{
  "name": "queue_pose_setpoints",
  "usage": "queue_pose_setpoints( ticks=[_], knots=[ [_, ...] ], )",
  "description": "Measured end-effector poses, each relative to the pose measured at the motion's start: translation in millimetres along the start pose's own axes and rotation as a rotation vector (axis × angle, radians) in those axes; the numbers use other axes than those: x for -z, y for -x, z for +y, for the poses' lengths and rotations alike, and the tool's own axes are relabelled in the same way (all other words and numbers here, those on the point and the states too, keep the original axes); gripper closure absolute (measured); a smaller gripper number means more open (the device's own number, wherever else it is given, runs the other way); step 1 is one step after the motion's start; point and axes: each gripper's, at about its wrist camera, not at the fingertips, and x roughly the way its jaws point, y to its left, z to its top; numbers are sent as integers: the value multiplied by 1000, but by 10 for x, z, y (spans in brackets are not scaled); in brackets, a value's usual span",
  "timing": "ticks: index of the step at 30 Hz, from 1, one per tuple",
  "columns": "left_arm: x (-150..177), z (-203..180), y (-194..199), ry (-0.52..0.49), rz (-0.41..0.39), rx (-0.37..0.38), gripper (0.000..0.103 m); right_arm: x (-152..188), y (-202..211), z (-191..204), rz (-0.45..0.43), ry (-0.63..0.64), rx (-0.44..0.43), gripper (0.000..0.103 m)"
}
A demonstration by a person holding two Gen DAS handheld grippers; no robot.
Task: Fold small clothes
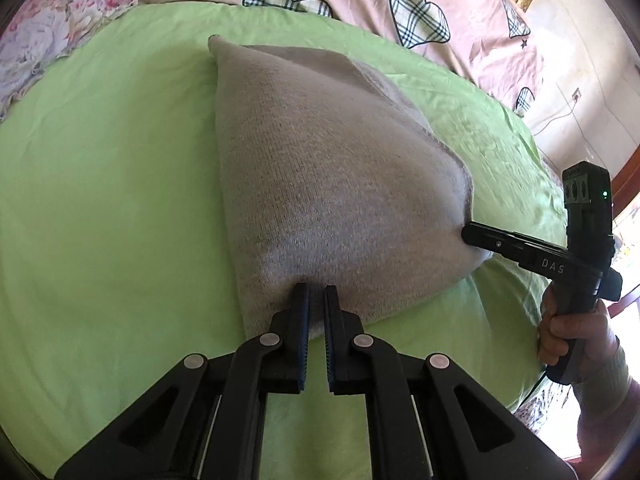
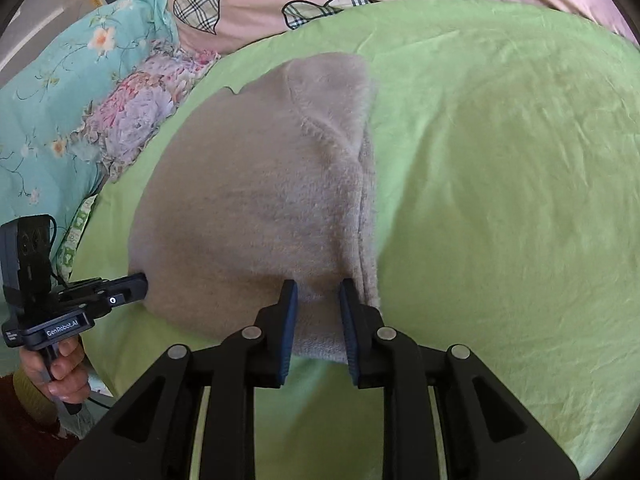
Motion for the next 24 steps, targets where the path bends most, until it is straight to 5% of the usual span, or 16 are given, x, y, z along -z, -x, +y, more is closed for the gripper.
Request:
queue_pose_setpoints(
  ticks=[15, 21, 24],
  knots=[
    [134, -75, 221, 12, 12, -60, 90, 144, 245, 80, -1, -13, 64, 79],
    [322, -149, 415, -9, -7, -128, 66, 300, 492, 93, -7, -43, 70, 72],
    [403, -166, 503, -17, -19, -148, 56, 419, 600, 186, -18, -29, 63, 57]
  ],
)
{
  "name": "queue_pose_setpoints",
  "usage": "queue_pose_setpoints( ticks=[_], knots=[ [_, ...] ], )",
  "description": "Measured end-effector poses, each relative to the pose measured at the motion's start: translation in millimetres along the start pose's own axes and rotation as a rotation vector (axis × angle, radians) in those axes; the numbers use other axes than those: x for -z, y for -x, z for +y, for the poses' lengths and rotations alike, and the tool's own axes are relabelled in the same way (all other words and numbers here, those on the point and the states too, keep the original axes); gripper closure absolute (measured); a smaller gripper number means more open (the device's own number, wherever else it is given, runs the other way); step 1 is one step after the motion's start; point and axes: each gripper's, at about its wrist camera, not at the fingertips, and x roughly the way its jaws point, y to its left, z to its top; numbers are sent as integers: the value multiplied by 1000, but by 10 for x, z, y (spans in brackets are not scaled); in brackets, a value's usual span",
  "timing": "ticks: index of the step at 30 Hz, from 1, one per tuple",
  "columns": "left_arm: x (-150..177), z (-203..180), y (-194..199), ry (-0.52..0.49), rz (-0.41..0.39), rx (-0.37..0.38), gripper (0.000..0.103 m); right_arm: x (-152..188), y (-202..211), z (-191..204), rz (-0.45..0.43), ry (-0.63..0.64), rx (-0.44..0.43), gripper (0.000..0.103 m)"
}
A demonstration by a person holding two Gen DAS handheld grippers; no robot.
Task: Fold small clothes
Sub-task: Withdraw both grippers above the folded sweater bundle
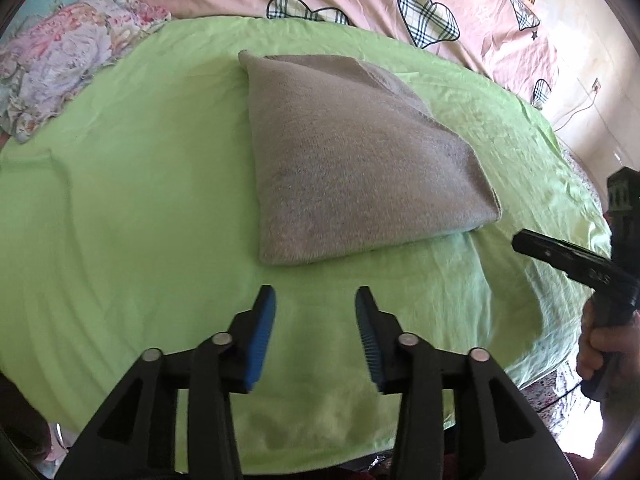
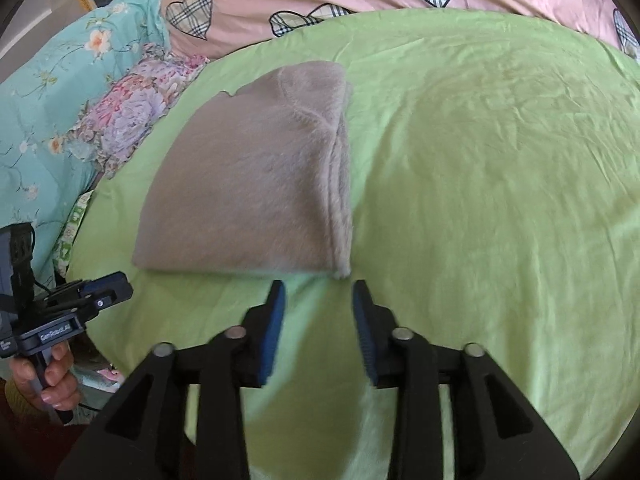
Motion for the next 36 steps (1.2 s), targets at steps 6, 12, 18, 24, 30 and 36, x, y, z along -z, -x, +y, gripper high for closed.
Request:
queue_pose_setpoints(
  ticks=[6, 12, 18, 24, 30, 36],
  knots=[
    [93, -25, 145, -43, -35, -76, 37, 191, 129, 201, -10, 32, -45, 42],
    [190, 27, 258, -61, -54, -139, 28, 336, 190, 316, -6, 56, -48, 30],
    [141, 67, 253, -57, -45, -156, 26, 344, 172, 413, -6, 91, -40, 23],
    [63, 19, 273, -70, -69, -170, 22, 214, 120, 508, -19, 117, -33, 18],
    [-16, -7, 121, -67, -57, -168, 21, 93, -19, 517, -24, 118, -25, 18],
    [-147, -62, -33, -74, -29, -192, 20, -12, -145, 502, -9, 133, -16, 18]
  ],
)
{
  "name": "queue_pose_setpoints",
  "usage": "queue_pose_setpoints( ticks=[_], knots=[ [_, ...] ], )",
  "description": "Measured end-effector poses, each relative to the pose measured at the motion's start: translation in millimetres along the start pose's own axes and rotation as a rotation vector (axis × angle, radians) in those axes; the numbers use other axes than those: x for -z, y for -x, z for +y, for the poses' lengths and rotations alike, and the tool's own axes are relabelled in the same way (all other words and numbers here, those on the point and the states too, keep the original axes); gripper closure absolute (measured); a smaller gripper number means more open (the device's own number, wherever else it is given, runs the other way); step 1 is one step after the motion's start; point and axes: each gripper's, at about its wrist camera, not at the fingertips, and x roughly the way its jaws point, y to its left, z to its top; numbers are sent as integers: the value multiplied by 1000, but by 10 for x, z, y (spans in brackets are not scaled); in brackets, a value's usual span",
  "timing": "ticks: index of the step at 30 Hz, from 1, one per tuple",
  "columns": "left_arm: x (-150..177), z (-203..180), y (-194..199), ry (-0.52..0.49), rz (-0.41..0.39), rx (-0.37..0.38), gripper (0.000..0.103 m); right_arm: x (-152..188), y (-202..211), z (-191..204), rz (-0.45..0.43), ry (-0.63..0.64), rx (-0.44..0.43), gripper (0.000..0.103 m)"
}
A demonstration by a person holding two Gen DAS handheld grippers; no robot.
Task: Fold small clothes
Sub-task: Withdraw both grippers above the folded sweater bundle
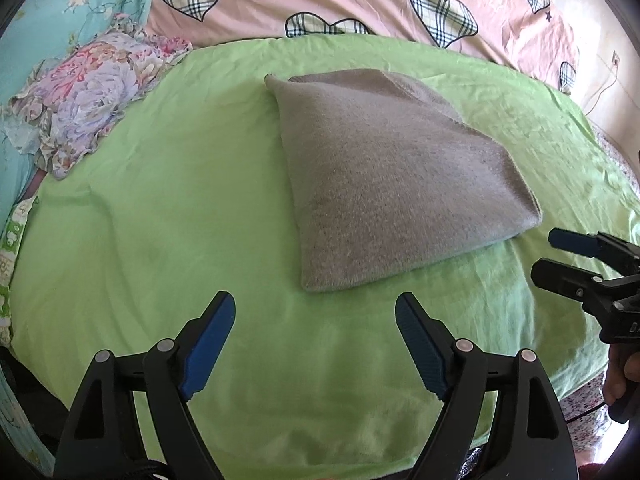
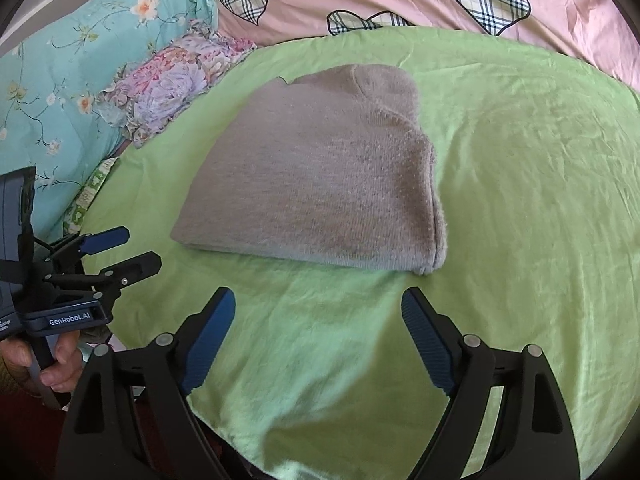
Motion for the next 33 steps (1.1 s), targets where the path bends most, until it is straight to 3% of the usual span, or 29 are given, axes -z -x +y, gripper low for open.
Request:
queue_pose_setpoints(
  ticks=[26, 29, 33],
  knots=[
    [-537, -52, -170, 12, -24, -76, 18, -635, -140, -201, -41, -21, -16, 17],
    [-596, -16, -198, 24, -29, -59, 18, -702, -155, -249, -48, -39, -42, 17],
    [-751, 134, -331, 96, -13, 49, 18, -893, -220, -418, -63, -97, -82, 17]
  ],
)
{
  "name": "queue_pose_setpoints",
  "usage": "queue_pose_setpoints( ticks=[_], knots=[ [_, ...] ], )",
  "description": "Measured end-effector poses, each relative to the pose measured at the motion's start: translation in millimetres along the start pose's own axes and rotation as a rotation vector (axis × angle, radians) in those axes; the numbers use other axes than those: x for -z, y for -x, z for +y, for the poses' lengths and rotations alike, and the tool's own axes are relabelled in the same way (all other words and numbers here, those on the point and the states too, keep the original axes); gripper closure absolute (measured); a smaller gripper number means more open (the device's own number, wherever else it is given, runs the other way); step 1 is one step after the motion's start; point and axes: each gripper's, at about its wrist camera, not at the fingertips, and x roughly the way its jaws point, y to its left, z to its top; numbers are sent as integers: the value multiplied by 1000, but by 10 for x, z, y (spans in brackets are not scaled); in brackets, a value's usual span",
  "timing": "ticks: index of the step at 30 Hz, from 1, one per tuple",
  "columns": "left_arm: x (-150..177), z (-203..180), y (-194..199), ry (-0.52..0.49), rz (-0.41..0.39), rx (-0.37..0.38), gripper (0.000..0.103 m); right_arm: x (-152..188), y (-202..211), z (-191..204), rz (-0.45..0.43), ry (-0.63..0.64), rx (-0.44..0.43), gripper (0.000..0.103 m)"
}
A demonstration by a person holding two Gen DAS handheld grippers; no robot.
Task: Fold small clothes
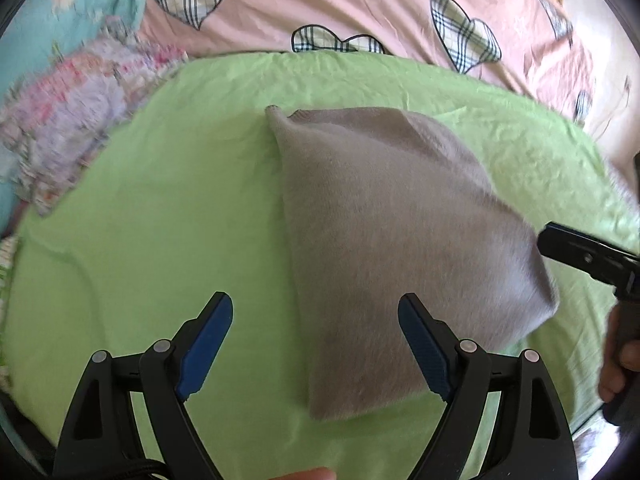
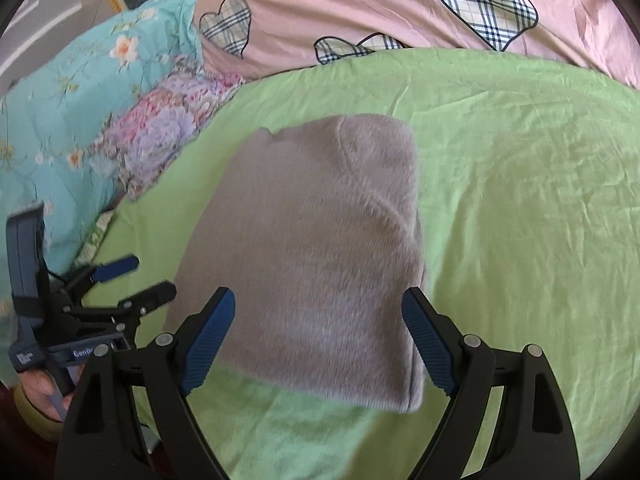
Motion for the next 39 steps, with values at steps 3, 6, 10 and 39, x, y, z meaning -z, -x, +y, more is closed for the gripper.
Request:
queue_pose_setpoints(
  ticks=[3, 6, 10, 39],
  knots=[
    [-162, 154, -173, 71, 27, 74, 18, -182, -85, -151, -14, -61, -35, 17],
    [-319, 326, -379, 135, 54, 117, 18, -421, -239, -313, -26, -108, -45, 17],
    [-501, 554, -619, 219, 71, 196, 18, -682, -491, -470, -12, -134, -52, 18],
    [-1163, 415, -1136, 120, 37, 108, 79, -789, -796, -608, 10, -169, 6, 79]
  ],
)
